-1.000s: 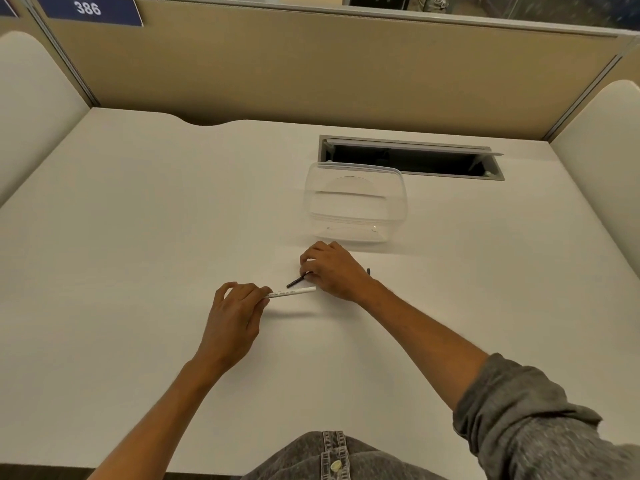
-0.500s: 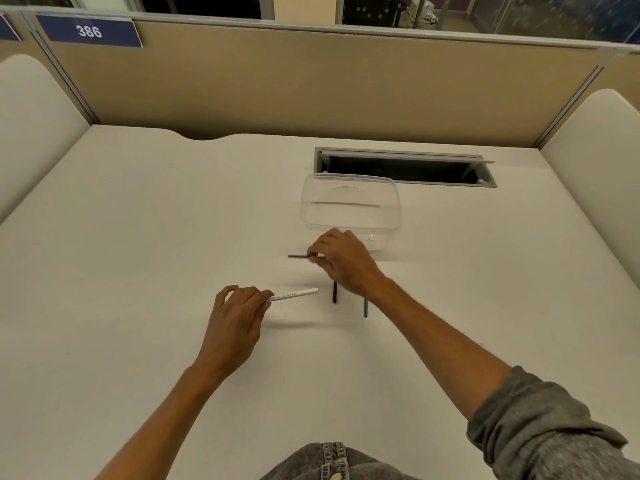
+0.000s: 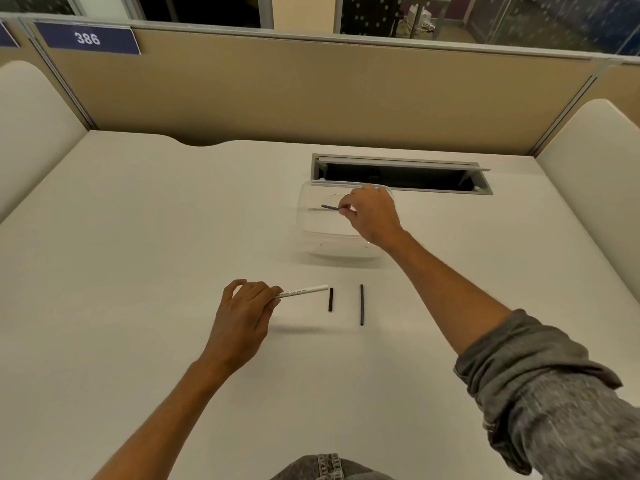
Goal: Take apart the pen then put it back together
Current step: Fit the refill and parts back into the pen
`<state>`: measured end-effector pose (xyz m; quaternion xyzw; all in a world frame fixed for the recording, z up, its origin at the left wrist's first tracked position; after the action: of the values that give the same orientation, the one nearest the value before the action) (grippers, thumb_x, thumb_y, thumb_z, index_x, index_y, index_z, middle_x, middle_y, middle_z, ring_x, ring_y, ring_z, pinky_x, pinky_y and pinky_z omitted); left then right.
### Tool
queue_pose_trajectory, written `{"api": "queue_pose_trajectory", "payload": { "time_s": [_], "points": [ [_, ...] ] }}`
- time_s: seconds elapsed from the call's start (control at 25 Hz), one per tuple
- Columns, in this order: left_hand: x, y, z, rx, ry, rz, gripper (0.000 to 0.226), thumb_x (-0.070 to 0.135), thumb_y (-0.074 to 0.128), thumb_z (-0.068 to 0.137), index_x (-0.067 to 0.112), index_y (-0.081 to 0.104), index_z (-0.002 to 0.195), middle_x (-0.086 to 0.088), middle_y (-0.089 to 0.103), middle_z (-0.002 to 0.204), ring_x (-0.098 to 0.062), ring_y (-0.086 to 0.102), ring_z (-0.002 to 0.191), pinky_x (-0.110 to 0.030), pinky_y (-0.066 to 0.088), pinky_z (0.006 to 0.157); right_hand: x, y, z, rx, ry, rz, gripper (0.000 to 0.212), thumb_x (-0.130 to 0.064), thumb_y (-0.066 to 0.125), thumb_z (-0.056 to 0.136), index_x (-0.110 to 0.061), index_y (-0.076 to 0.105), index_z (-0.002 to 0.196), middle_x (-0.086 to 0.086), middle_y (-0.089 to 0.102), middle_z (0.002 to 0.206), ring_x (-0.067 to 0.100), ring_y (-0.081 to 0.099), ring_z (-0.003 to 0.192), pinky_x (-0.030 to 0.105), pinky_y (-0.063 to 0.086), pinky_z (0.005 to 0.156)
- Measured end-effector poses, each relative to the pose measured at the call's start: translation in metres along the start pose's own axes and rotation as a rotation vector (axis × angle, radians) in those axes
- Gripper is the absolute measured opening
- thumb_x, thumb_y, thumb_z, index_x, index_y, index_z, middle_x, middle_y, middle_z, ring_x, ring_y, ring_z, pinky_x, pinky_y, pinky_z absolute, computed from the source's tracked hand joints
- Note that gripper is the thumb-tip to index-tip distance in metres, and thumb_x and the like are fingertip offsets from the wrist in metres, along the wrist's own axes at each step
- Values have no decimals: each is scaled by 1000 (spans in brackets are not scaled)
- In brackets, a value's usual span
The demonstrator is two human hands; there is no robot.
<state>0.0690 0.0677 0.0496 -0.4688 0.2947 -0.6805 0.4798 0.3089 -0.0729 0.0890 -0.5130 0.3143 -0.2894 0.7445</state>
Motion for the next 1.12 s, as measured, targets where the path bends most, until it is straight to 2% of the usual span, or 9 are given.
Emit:
{"api": "queue_pose_trajectory", "payload": {
  "time_s": [0.16,0.32,0.4,0.52,0.68,0.88,1.12],
  "points": [
    [1,1,0,-13,-5,-1,28,25,41,95,15,66,103,4,66,90,-19,61,83,-35,35,100,8,-3,4,35,51,74,23,-34,62,92,-18,73,105,2,73,99,22,59,100,39,41,90],
    [1,2,-1,-19,-9,2,28,25,41,95,14,66,103,3,67,90,-20,61,82,-33,34,100,15,-11,-13,104,113,233,21,-33,61,92,-17,74,96,1,74,98,20,63,93,41,46,89],
    [2,2,-1,-19,-7,3,29,26,41,95,14,66,102,3,67,89,-20,61,82,-33,34,100,15,-11,-32,138,138,260,19,-30,61,92,-16,74,93,3,74,97,21,64,87,39,47,82],
    [4,2,-1,-19,-1,-2,30,27,40,95,14,66,103,3,67,89,-20,61,81,-34,34,99,15,-3,-70,173,223,226,17,-28,61,90,-16,73,90,1,74,90,21,63,80,34,39,75],
    [8,1,1,-16,6,3,30,26,39,96,14,66,103,2,67,89,-20,61,81,-34,34,99,21,22,-126,97,387,255,15,-31,61,88,-20,71,88,-4,72,89,20,62,83,31,33,75],
    [14,1,-1,-2,20,0,28,25,41,95,13,66,103,2,66,87,-21,60,79,-35,35,99,22,43,-173,51,517,276,17,-38,65,87,-22,70,87,-8,71,89,17,63,82,33,37,79],
    [21,-2,-4,8,31,-11,24,21,44,94,13,66,103,2,66,89,-20,60,80,-34,36,98,11,51,-189,19,566,249,24,-43,67,84,-20,70,86,-7,70,85,18,63,82,31,38,77]
  ]
}}
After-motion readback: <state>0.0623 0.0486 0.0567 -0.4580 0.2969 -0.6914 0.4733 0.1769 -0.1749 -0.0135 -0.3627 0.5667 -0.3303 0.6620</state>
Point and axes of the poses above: each hand's wrist, its own z-axis towards the middle knuckle, its own y-axis out of the palm, x = y × z, the point moved 7 cm from there along z, towards the middle knuckle
